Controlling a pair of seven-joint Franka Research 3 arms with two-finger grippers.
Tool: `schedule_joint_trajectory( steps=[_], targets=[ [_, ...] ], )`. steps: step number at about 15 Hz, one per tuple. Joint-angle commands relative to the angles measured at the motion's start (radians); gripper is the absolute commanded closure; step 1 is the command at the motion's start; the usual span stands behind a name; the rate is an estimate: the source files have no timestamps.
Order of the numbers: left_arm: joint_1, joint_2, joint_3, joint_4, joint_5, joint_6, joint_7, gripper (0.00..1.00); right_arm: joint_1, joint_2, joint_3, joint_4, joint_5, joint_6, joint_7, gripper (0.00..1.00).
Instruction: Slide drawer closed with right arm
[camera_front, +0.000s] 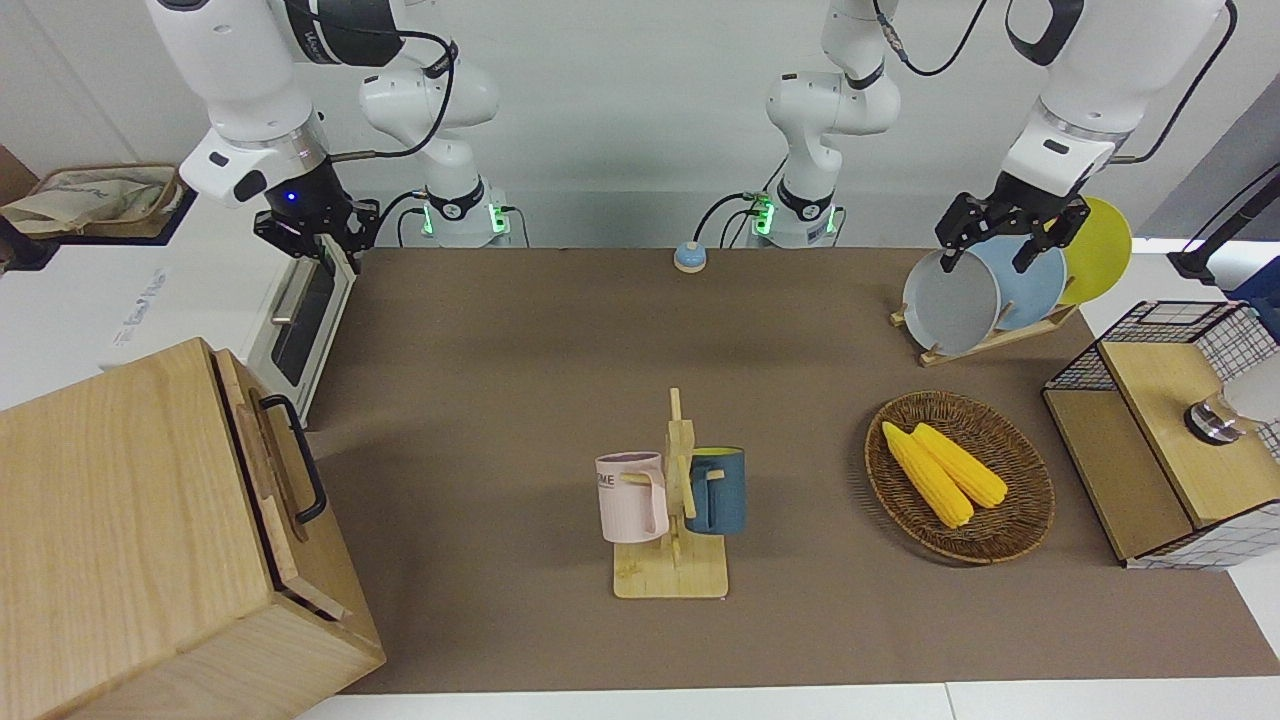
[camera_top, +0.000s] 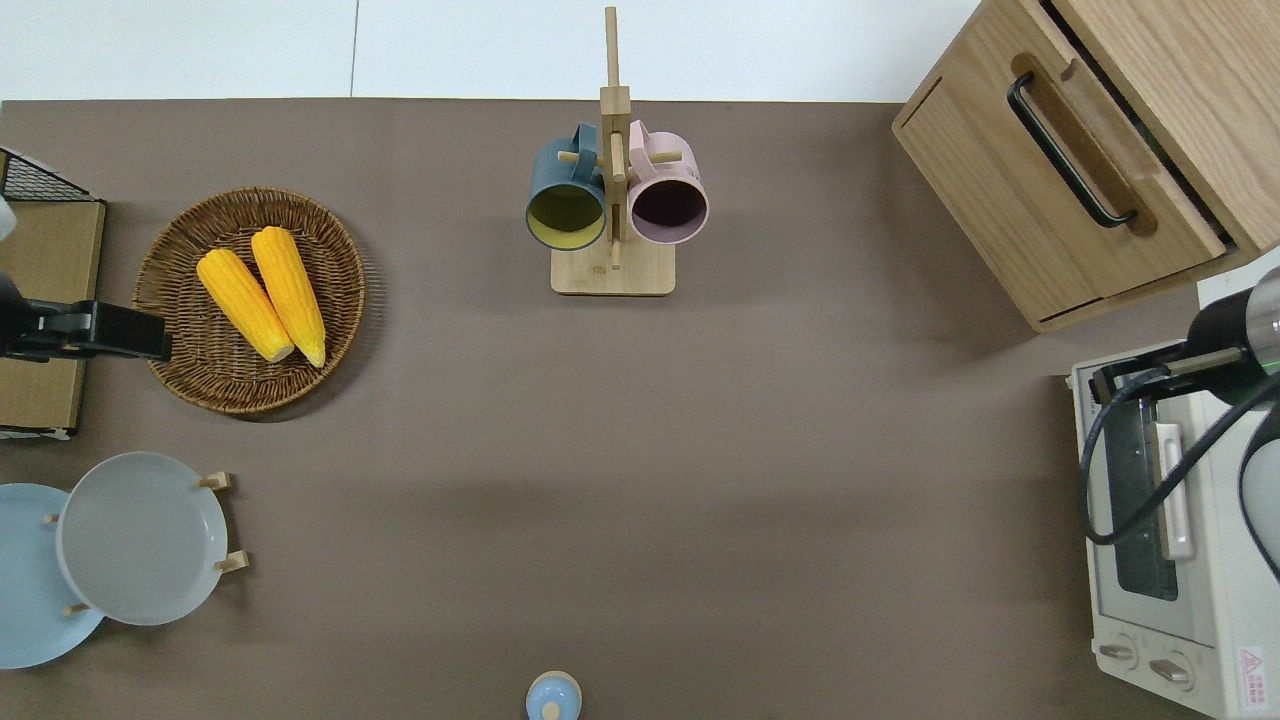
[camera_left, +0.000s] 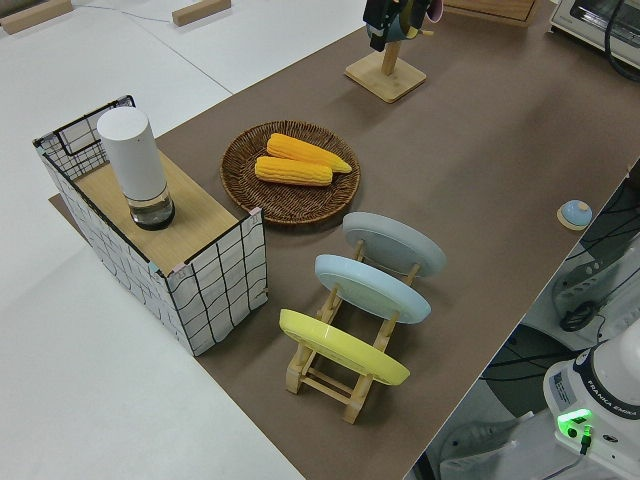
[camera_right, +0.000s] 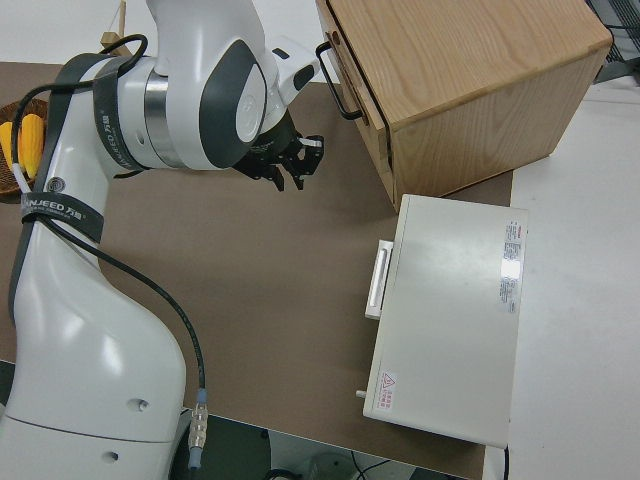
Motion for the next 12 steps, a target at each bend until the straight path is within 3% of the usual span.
schedule_joint_trajectory(
  steps=[1,5,9,12],
  targets=[
    [-0.017,0.013,0.017,0.02,0.012,0.0,0.008,0.0,-0.003,-0.014,-0.001,-0.02,-0.012,0.015,0.005,0.014],
    [-0.017,0.013,0.017,0.02,0.011,0.0,0.008,0.0,-0.003,-0.008,-0.001,-0.008,-0.003,0.012,0.026,0.013],
    [-0.017,0.013,0.017,0.02,0.011,0.0,0.008,0.0,-0.021,0.054,0.0,0.089,0.006,-0.058,0.02,0.011],
    [-0.017,0.013,0.017,0.02,0.012,0.0,0.008,0.0,-0.021,0.06,0.0,0.101,0.005,-0.058,0.021,0.011]
  ],
)
